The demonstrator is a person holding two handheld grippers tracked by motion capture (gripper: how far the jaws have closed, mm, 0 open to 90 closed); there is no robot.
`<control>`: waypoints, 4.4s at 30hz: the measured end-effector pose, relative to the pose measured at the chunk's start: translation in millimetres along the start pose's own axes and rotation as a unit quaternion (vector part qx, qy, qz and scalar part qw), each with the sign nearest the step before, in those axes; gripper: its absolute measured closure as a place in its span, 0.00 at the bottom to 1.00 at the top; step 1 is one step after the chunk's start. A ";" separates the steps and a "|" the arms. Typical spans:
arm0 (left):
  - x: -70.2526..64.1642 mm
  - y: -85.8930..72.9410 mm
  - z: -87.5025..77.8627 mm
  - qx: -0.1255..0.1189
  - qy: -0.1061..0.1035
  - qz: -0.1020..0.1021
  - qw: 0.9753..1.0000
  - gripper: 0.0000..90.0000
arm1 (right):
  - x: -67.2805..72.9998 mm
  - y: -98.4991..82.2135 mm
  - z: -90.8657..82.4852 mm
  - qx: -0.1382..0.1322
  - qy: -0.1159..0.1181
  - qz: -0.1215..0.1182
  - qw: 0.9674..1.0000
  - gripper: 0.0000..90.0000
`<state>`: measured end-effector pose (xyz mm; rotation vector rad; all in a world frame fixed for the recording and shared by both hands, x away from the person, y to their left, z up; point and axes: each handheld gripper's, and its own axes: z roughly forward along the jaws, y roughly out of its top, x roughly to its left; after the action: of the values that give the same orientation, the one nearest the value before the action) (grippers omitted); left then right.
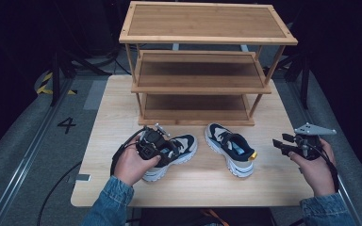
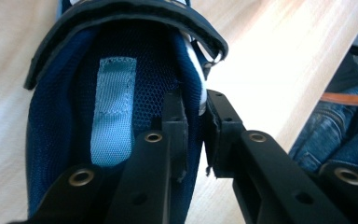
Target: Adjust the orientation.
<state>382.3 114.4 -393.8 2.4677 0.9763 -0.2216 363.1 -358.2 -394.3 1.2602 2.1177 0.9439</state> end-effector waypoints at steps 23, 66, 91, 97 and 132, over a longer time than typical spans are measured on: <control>30.4 -33.5 -52.4 -0.047 0.150 -0.088 0.984 0.83 | 3.8 4.2 2.9 0.007 -0.003 0.001 1.000 0.58; -29.9 12.8 10.5 0.018 0.046 0.044 0.998 0.84 | 6.5 4.5 -3.6 -0.003 -0.005 -0.003 1.000 0.57; -77.0 29.9 -3.1 -0.006 0.014 0.139 0.990 0.49 | 3.8 -3.4 -8.7 0.002 -0.011 0.003 1.000 0.56; -79.4 35.5 14.4 0.016 -0.009 0.152 0.988 0.48 | 3.6 -6.9 -11.0 0.001 -0.015 0.004 1.000 0.55; -65.4 46.1 14.0 0.021 0.018 0.167 0.986 0.81 | 3.5 -9.5 -6.3 0.009 -0.010 0.005 1.000 0.55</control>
<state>366.1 38.9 -368.5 2.6338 0.5611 -0.0872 351.9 -360.2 -397.8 1.2848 2.1113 0.9131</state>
